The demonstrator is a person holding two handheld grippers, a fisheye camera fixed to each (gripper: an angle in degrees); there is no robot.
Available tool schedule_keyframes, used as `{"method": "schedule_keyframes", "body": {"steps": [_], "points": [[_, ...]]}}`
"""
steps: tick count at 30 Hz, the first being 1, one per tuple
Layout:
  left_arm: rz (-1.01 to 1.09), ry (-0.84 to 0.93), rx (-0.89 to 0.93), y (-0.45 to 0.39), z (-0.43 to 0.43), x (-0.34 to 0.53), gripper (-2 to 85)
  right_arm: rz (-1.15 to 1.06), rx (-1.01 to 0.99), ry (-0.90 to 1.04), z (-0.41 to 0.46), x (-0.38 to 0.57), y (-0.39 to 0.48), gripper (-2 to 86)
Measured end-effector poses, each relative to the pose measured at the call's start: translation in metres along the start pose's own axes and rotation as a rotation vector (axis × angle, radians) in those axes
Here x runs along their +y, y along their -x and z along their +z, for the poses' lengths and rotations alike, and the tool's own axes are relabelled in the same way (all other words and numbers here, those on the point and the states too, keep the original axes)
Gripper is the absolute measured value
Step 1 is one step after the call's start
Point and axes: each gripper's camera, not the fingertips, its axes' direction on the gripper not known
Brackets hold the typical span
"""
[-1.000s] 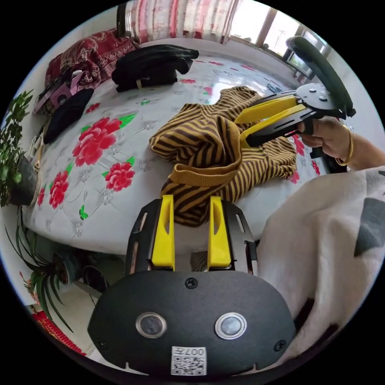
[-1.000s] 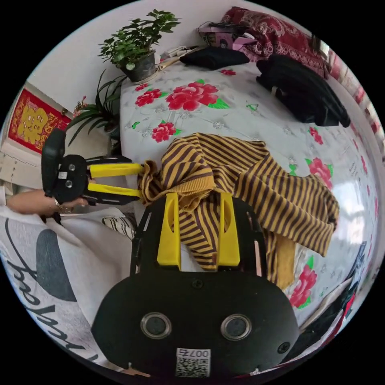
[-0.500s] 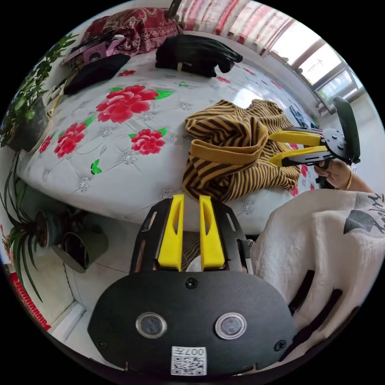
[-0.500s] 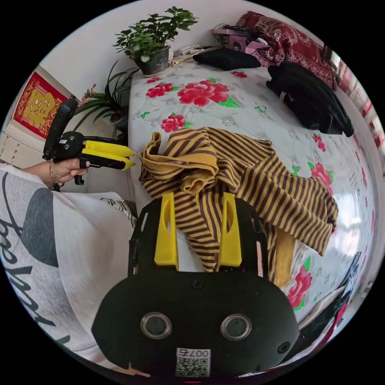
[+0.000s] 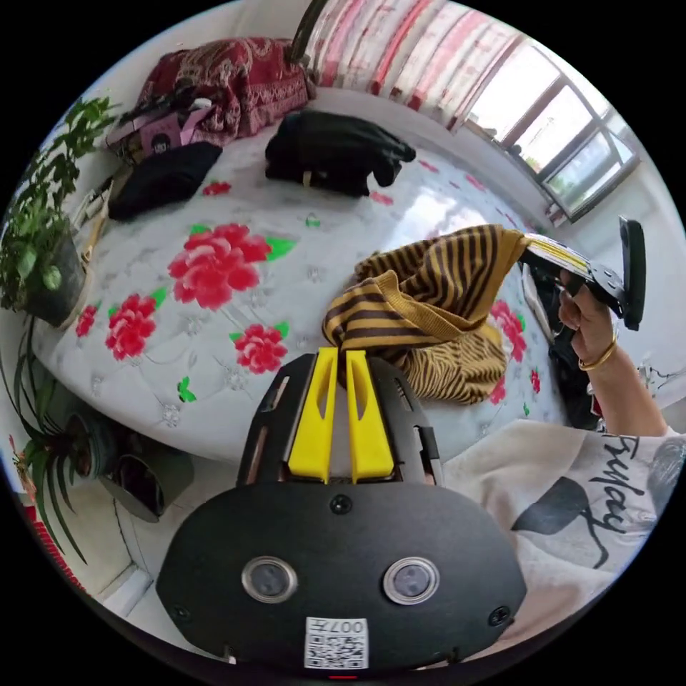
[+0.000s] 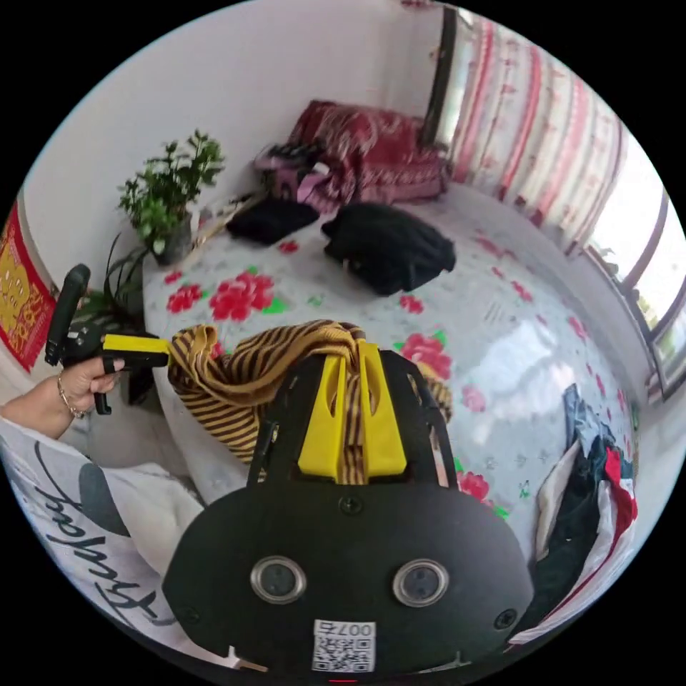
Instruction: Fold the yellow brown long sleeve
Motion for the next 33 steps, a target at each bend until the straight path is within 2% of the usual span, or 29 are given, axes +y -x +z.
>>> {"method": "schedule_keyframes", "body": {"steps": [5, 11, 16, 19, 23, 26, 29, 30, 32, 33], "points": [[0.136, -0.341, -0.02, -0.059, -0.153, -0.013, -0.6, 0.078, 0.163, -0.432, -0.197, 0.019, -0.035, 5.4], [0.371, -0.81, -0.085, -0.169, -0.335, 0.036, -0.8, 0.063, 0.421, -0.801, -0.367, 0.081, -0.024, 4.9], [0.478, -1.143, -0.122, -0.23, -0.432, 0.098, -0.9, -0.004, 0.534, -0.944, -0.442, 0.113, -0.018, 4.5], [0.513, -1.227, -0.157, -0.254, -0.453, 0.115, -0.8, -0.013, 0.538, -0.974, -0.459, 0.114, -0.031, 4.4], [0.509, -1.215, -0.22, -0.277, -0.441, 0.101, -0.8, 0.01, 0.49, -0.926, -0.45, 0.092, -0.068, 4.5], [0.471, -1.121, -0.228, -0.282, -0.399, 0.049, -0.6, 0.047, 0.447, -0.816, -0.414, 0.058, -0.109, 4.9], [0.419, -0.846, -0.252, -0.282, -0.304, -0.052, 0.2, 0.14, 0.408, -0.583, -0.338, 0.014, -0.165, 5.6], [0.344, -0.736, -0.265, -0.271, -0.251, -0.092, 0.8, 0.167, 0.392, -0.532, -0.318, 0.009, -0.178, 5.8], [0.284, -0.521, -0.352, -0.252, -0.165, -0.135, 5.1, 0.304, 0.336, -0.316, -0.243, 0.008, -0.222, 6.7], [0.236, -0.418, -0.432, -0.24, -0.116, -0.146, 5.5, 0.32, 0.308, -0.276, -0.227, 0.014, -0.23, 6.9]]}}
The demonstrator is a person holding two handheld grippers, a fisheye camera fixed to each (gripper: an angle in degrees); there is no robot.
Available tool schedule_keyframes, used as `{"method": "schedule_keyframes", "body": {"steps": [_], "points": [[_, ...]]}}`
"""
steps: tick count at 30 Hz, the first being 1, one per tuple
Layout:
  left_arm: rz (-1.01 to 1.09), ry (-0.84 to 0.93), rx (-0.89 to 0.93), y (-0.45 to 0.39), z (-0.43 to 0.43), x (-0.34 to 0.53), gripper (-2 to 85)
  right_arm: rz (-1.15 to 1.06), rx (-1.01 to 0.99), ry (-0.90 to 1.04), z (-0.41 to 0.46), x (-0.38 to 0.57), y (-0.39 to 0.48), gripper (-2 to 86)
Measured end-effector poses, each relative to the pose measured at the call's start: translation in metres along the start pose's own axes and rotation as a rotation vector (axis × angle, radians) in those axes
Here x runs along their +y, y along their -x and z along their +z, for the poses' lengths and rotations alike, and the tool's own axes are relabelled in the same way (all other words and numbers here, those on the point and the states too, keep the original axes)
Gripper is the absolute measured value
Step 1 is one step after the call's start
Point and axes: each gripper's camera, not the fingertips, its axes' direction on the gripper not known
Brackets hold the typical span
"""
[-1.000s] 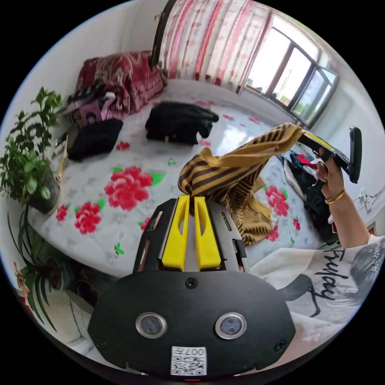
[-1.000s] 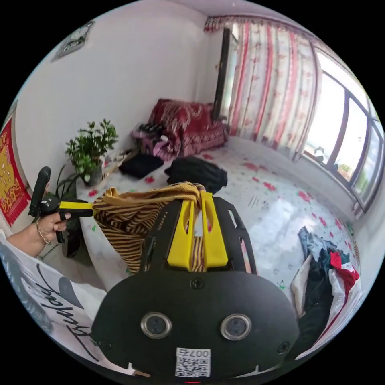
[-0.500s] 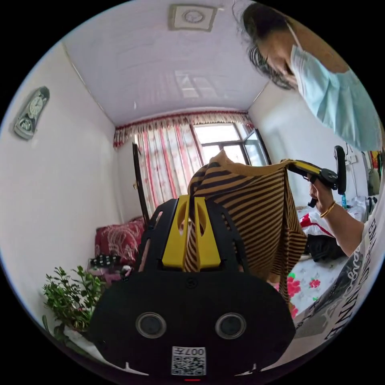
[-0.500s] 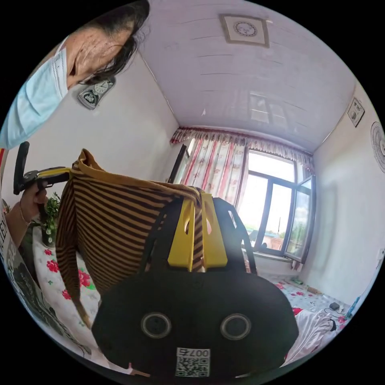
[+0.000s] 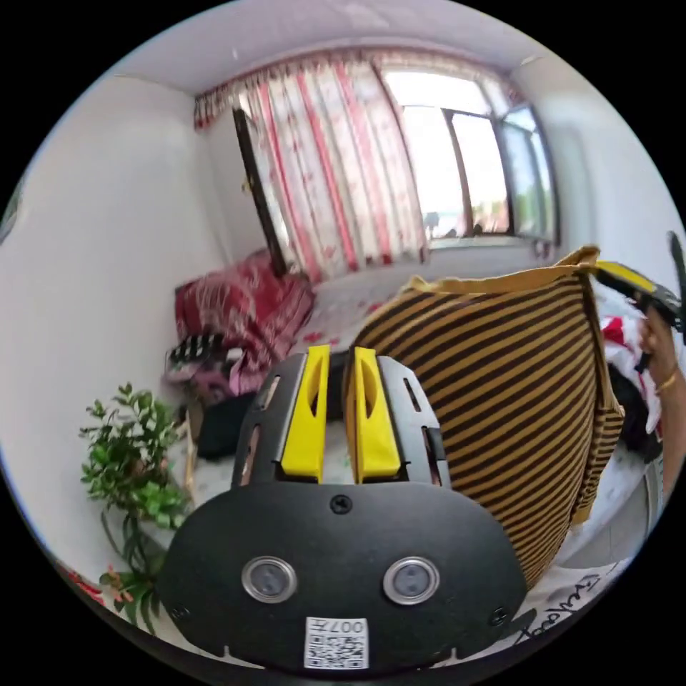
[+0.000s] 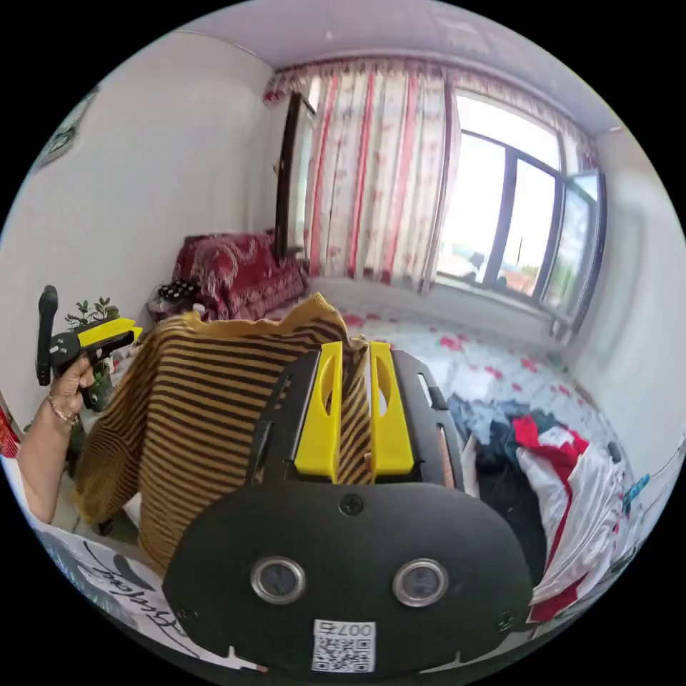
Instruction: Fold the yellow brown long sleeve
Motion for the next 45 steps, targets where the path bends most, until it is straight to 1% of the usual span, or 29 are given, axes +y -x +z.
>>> {"method": "schedule_keyframes", "body": {"steps": [1, 3, 5, 6, 7, 10, 12, 14, 17, 19, 20, 21, 22, 23, 25, 29, 30, 31, 32, 33, 34, 35, 36, 37, 40, 41, 42, 44, 45], "points": [[-0.002, 0.064, -0.058, -0.008, 0.036, 0.021, 5.3, 0.004, -0.055, 0.056, 0.024, 0.022, -0.006, 7.3], [0.014, 0.131, -0.055, -0.018, 0.079, 0.063, 4.6, 0.006, -0.127, 0.146, 0.058, 0.064, -0.012, 7.8], [-0.001, 0.233, 0.021, -0.026, 0.122, 0.111, 4.7, 0.038, -0.197, 0.327, 0.109, 0.127, -0.015, 8.7], [-0.007, 0.316, 0.078, -0.034, 0.152, 0.145, 5.1, 0.05, -0.216, 0.376, 0.122, 0.143, -0.015, 8.9], [-0.002, 0.397, 0.122, -0.046, 0.179, 0.177, 5.4, 0.079, -0.26, 0.475, 0.146, 0.171, -0.011, 9.3], [0.031, 0.574, 0.157, -0.077, 0.232, 0.244, 5.8, 0.11, -0.347, 0.638, 0.193, 0.218, 0.009, 10.5], [0.056, 0.635, 0.16, -0.093, 0.258, 0.268, 5.9, 0.09, -0.398, 0.708, 0.217, 0.229, 0.027, 11.2], [0.076, 0.672, 0.17, -0.108, 0.282, 0.28, 5.9, 0.008, -0.432, 0.781, 0.249, 0.231, 0.055, 12.1], [0.124, 0.728, 0.155, -0.13, 0.331, 0.289, 6.0, -0.104, -0.421, 0.888, 0.297, 0.237, 0.083, 11.6], [0.18, 0.785, 0.141, -0.15, 0.372, 0.297, 5.0, -0.1, -0.412, 0.975, 0.325, 0.24, 0.087, 10.4], [0.205, 0.788, 0.136, -0.155, 0.38, 0.299, 4.3, -0.111, -0.422, 0.979, 0.333, 0.23, 0.084, 8.9], [0.259, 0.749, 0.146, -0.162, 0.387, 0.299, 2.8, -0.116, -0.447, 0.994, 0.337, 0.225, 0.083, 7.9], [0.295, 0.738, 0.122, -0.166, 0.397, 0.299, 1.2, -0.115, -0.512, 1.019, 0.342, 0.213, 0.077, 5.9], [0.307, 0.732, 0.109, -0.166, 0.402, 0.298, 0.8, -0.114, -0.568, 1.017, 0.342, 0.199, 0.066, 3.8], [0.359, 0.707, 0.068, -0.163, 0.424, 0.296, -0.3, -0.112, -0.595, 0.971, 0.334, 0.175, 0.042, 2.0], [0.447, 0.67, -0.008, -0.137, 0.471, 0.288, -0.8, -0.061, -0.476, 0.88, 0.3, 0.124, -0.039, 0.4], [0.47, 0.683, -0.061, -0.121, 0.493, 0.282, -0.8, -0.052, -0.435, 0.863, 0.294, 0.117, -0.053, 0.3], [0.465, 0.737, -0.135, -0.099, 0.521, 0.275, -0.8, -0.053, -0.289, 0.832, 0.282, 0.104, -0.081, 0.2], [0.443, 0.775, -0.175, -0.085, 0.536, 0.271, -0.8, -0.064, -0.088, 0.791, 0.269, 0.092, -0.11, 0.2], [0.356, 0.855, -0.246, -0.053, 0.561, 0.262, -0.8, -0.052, 0.023, 0.763, 0.262, 0.087, -0.126, 0.2], [0.24, 0.902, -0.283, -0.022, 0.573, 0.25, -0.7, 0.036, 0.232, 0.671, 0.245, 0.079, -0.159, 0.3], [0.173, 0.893, -0.286, -0.007, 0.572, 0.243, -0.7, 0.18, 0.37, 0.577, 0.225, 0.076, -0.191, 0.4], [0.036, 0.835, -0.269, 0.019, 0.562, 0.23, -0.6, 0.237, 0.388, 0.555, 0.217, 0.077, -0.203, 0.5], [-0.088, 0.767, -0.222, 0.038, 0.546, 0.222, -0.5, 0.326, 0.364, 0.536, 0.204, 0.082, -0.218, 1.1], [-0.245, 0.633, -0.081, 0.049, 0.492, 0.232, 0.0, 0.409, 0.181, 0.542, 0.202, 0.117, -0.212, 3.7], [-0.247, 0.617, -0.046, 0.045, 0.481, 0.238, 0.3, 0.408, 0.091, 0.584, 0.211, 0.139, -0.198, 4.8], [-0.236, 0.602, 0.027, 0.035, 0.457, 0.254, 0.8, 0.406, 0.047, 0.614, 0.217, 0.151, -0.189, 5.4], [-0.206, 0.605, 0.128, 0.019, 0.42, 0.284, 2.4, 0.392, -0.087, 0.752, 0.241, 0.202, -0.15, 7.7], [-0.187, 0.619, 0.187, 0.009, 0.396, 0.306, 3.8, 0.387, -0.112, 0.783, 0.245, 0.214, -0.14, 8.2]]}}
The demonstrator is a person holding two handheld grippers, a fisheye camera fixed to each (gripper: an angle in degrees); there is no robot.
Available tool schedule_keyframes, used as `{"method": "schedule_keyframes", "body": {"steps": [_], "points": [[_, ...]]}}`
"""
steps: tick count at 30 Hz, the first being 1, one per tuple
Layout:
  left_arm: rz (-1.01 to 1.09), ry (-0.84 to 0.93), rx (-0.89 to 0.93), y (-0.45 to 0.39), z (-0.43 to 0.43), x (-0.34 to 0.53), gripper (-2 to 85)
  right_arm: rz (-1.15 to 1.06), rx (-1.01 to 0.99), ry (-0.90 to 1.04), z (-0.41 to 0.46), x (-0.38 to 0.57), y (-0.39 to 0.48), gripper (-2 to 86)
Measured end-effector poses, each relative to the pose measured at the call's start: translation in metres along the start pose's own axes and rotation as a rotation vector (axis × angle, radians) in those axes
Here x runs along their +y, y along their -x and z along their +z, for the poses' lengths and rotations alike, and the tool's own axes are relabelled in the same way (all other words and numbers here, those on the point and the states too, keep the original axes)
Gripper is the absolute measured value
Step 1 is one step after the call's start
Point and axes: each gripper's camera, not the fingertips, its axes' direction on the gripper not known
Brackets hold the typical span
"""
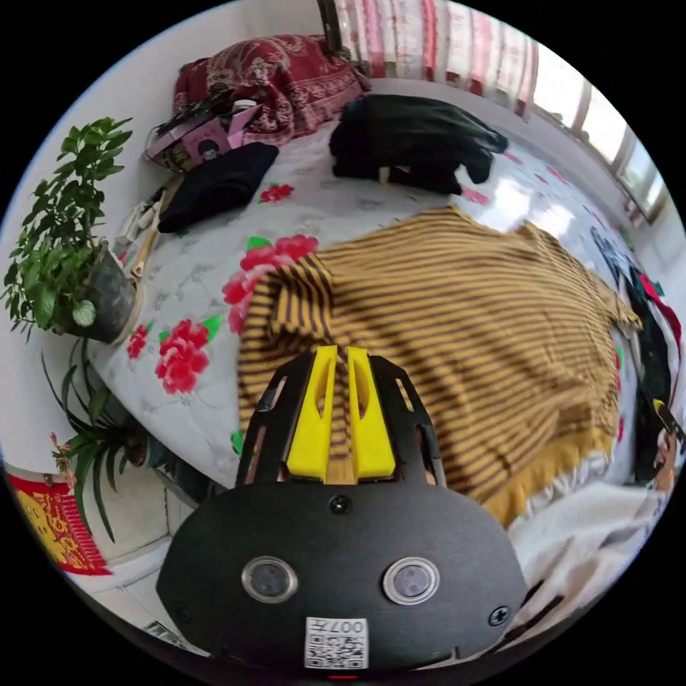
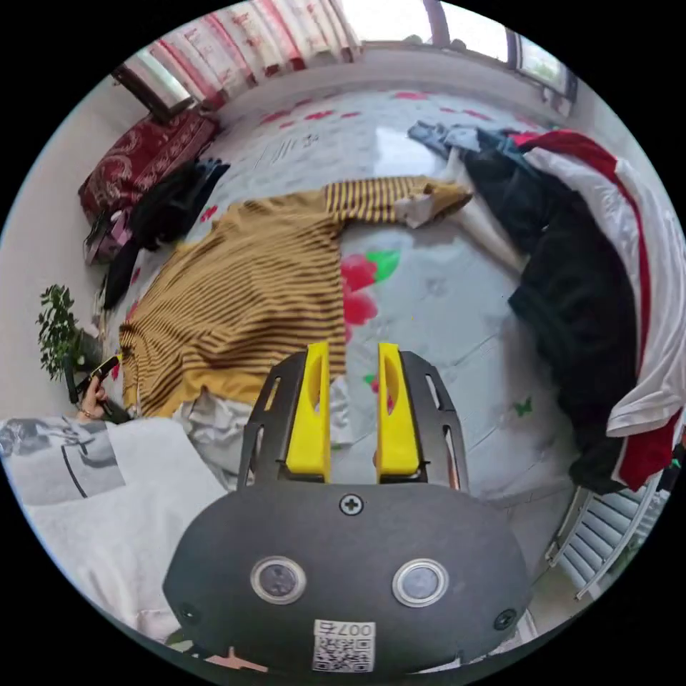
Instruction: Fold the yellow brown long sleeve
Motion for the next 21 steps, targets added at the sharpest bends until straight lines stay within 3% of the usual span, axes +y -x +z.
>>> {"method": "schedule_keyframes", "body": {"steps": [6, 11, 13, 17, 21], "points": [[-0.013, 0.145, 0.182, -0.003, -0.006, 0.105, 10.8, -0.074, -0.027, 0.261, 0.091, 0.046, 0.044, 10.4], [0.082, 0.274, 0.115, -0.026, 0.025, 0.113, 8.0, -0.253, 0.152, 0.317, 0.11, 0.042, 0.1, 6.3], [0.233, 0.254, 0.109, -0.035, 0.018, 0.107, 2.4, -0.332, 0.237, 0.321, 0.108, 0.041, 0.11, 4.7], [0.259, 0.251, 0.058, -0.004, -0.011, 0.093, 0.4, -0.486, 0.397, 0.278, 0.073, 0.054, 0.114, 2.1], [0.194, 0.173, 0.083, 0.047, -0.067, 0.1, 0.0, -0.464, 0.275, 0.181, 0.02, 0.072, 0.099, 0.5]]}}
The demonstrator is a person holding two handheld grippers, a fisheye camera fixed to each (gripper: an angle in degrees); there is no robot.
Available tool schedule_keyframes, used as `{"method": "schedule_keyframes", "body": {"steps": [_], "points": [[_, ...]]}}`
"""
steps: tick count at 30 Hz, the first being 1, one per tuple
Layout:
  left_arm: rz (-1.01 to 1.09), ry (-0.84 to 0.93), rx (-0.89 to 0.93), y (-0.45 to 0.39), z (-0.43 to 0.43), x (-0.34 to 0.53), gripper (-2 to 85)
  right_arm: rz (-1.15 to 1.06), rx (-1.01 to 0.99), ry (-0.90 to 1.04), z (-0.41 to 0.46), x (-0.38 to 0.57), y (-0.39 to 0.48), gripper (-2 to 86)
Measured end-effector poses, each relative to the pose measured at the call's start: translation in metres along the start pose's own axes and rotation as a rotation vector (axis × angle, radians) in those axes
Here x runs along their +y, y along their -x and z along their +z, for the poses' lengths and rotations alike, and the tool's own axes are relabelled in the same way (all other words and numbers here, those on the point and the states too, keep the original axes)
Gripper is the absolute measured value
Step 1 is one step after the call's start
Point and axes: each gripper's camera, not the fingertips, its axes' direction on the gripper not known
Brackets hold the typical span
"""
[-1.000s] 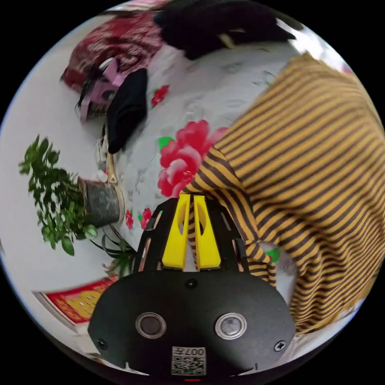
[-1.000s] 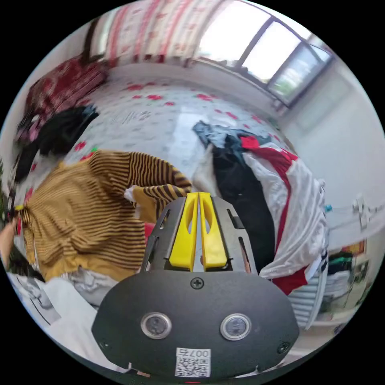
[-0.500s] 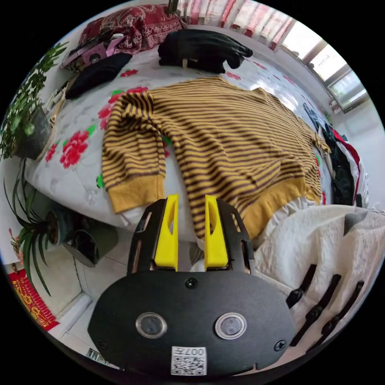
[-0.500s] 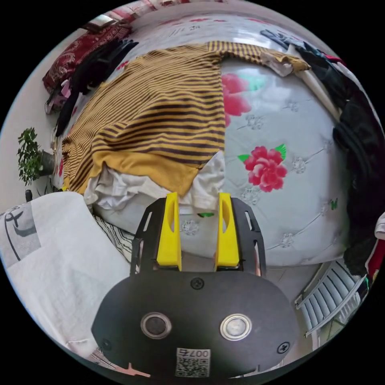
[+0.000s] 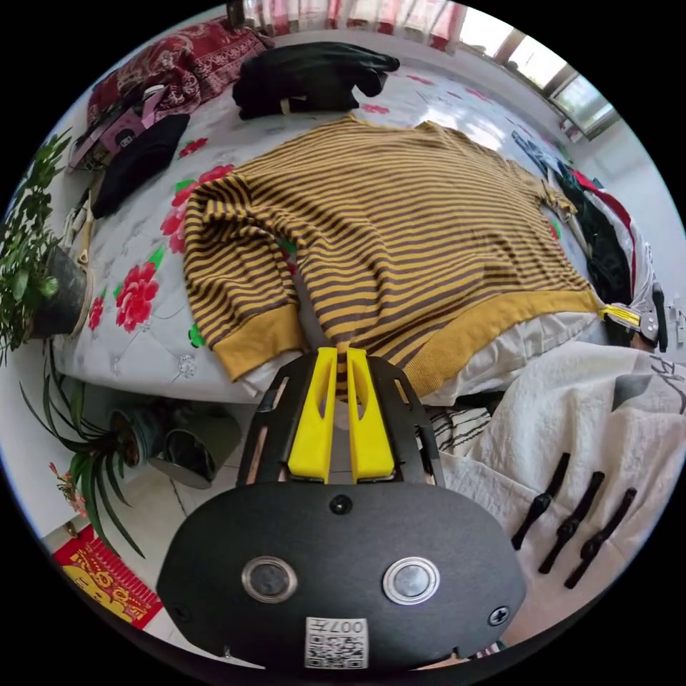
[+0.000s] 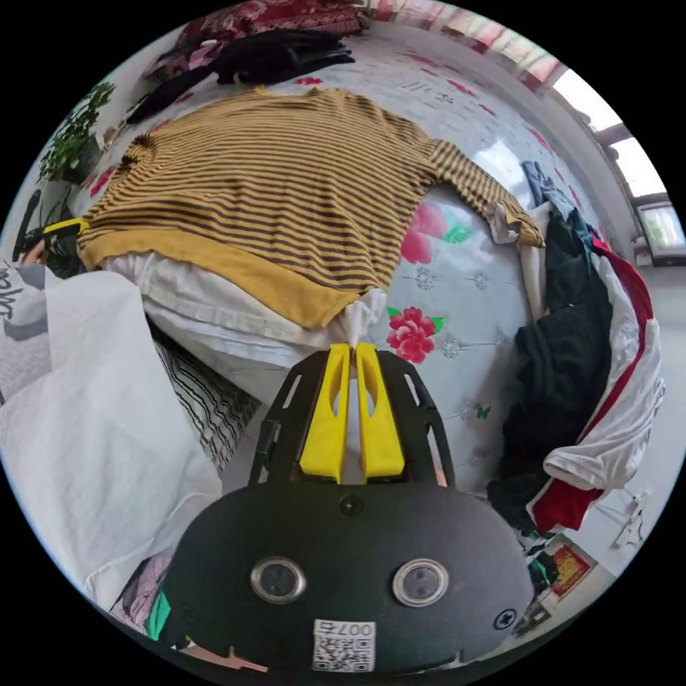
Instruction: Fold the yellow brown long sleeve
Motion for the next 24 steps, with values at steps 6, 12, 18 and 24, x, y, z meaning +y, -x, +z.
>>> {"method": "schedule_keyframes", "body": {"steps": [6, 12, 18, 24], "points": [[-0.051, 0.082, -0.017, 0.007, 0.046, 0.04, 0.2, 0.134, -0.279, 0.084, 0.06, 0.025, -0.007, -0.1], [-0.056, 0.142, -0.083, 0.034, 0.036, 0.066, 0.3, -0.095, -0.247, 0.25, 0.099, 0.04, 0.042, 0.0], [-0.226, 0.066, -0.09, 0.094, -0.017, 0.105, 0.0, -0.052, -0.212, 0.186, 0.08, 0.056, 0.035, 0.8], [-0.456, -0.103, -0.103, 0.155, -0.059, 0.131, 4.9, -0.003, -0.097, -0.06, 0.038, 0.052, 0.032, 2.3]]}}
